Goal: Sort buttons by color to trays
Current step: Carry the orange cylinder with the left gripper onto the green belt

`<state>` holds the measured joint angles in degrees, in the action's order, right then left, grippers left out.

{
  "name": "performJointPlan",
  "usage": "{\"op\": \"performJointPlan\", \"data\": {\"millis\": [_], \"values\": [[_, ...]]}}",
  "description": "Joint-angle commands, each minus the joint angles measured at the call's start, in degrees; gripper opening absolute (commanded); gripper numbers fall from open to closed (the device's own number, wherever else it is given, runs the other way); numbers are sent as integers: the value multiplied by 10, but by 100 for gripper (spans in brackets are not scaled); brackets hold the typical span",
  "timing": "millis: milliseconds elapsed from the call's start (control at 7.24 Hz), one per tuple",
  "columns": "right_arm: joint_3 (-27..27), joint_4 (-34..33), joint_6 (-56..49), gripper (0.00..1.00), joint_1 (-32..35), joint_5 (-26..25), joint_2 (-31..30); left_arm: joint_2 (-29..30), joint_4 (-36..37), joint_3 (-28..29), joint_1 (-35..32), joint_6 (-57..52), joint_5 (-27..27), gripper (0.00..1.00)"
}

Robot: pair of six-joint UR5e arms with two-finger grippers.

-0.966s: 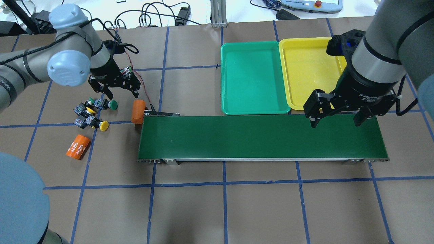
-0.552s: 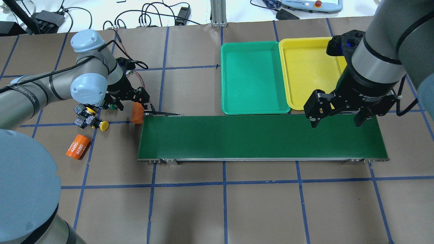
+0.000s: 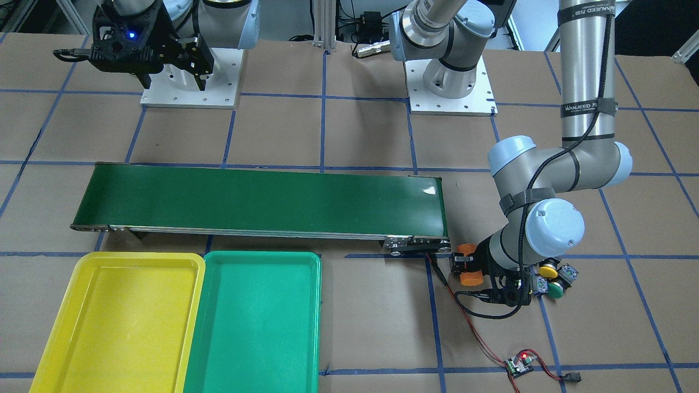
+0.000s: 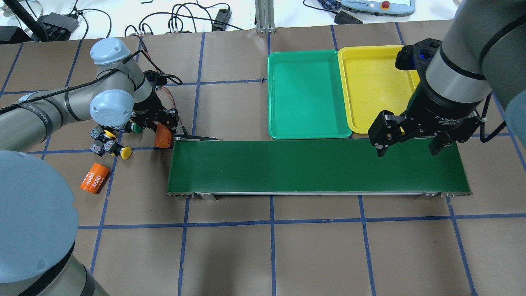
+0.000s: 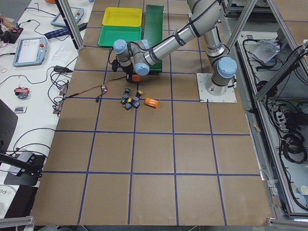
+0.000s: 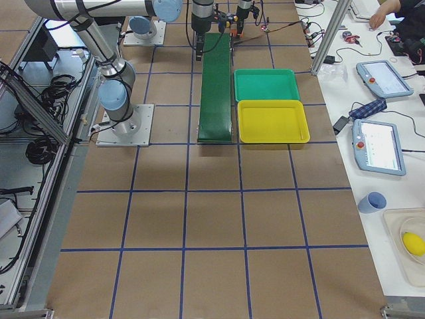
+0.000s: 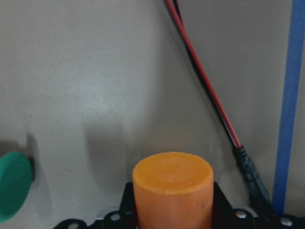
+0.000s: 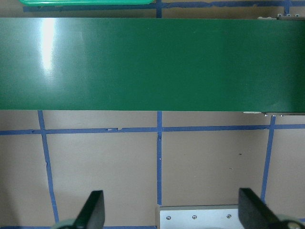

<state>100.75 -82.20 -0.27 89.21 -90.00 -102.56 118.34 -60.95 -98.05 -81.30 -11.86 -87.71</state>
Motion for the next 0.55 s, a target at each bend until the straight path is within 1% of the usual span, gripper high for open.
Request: {"op": "performJointPlan", "data": {"millis": [0, 138, 276, 414], "values": [[1, -1, 0, 100, 0, 0, 0, -68, -80, 8, -4, -1, 2, 0], [1, -1, 0, 100, 0, 1, -1, -108, -106, 4, -10, 0, 2, 0], [1, 0, 0, 100, 0, -1, 0, -135, -140, -14, -23, 13, 8, 0], [1, 0, 0, 100, 0, 0, -1, -153, -122, -62, -67, 68, 7, 0]]}}
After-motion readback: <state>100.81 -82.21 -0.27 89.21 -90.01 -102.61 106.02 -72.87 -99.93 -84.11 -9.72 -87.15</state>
